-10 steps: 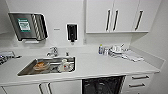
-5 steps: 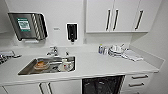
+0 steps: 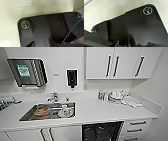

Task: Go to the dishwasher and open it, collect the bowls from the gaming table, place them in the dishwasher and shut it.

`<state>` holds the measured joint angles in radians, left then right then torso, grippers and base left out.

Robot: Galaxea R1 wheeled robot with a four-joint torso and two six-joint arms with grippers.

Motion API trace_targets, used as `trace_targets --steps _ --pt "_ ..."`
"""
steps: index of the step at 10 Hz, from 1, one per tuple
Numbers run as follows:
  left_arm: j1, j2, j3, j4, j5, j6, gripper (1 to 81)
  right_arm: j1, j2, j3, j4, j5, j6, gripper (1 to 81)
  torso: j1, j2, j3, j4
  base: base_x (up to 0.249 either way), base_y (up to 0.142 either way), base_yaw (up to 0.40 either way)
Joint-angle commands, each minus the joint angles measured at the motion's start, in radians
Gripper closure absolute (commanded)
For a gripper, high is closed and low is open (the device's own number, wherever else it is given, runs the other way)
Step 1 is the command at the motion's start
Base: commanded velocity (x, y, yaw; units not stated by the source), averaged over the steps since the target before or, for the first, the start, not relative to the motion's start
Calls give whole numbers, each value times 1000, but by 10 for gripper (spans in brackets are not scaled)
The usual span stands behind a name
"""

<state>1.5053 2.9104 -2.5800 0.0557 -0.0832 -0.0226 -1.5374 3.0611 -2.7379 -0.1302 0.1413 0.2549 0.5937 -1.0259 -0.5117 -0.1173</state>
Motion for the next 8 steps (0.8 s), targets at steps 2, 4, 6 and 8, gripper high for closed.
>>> trace_targets --steps 2,4,6,8 --pt "-33 -6 0 -8 51 3 10 38 0 14 -3 -43 1 10 -82 127 114 0 0 0 0" --pt "-30 -6 0 -8 51 3 10 38 0 17 -3 -43 -2 10 -125 191 172 0 0 0 0" --pt "-29 -6 0 -8 51 3 10 39 0 18 -3 -43 -3 10 -235 359 125 0 0 0 0" --pt "-29 -2 0 -8 51 3 10 42 3 18 -3 -45 -2 10 -207 316 137 0 0 0 0"
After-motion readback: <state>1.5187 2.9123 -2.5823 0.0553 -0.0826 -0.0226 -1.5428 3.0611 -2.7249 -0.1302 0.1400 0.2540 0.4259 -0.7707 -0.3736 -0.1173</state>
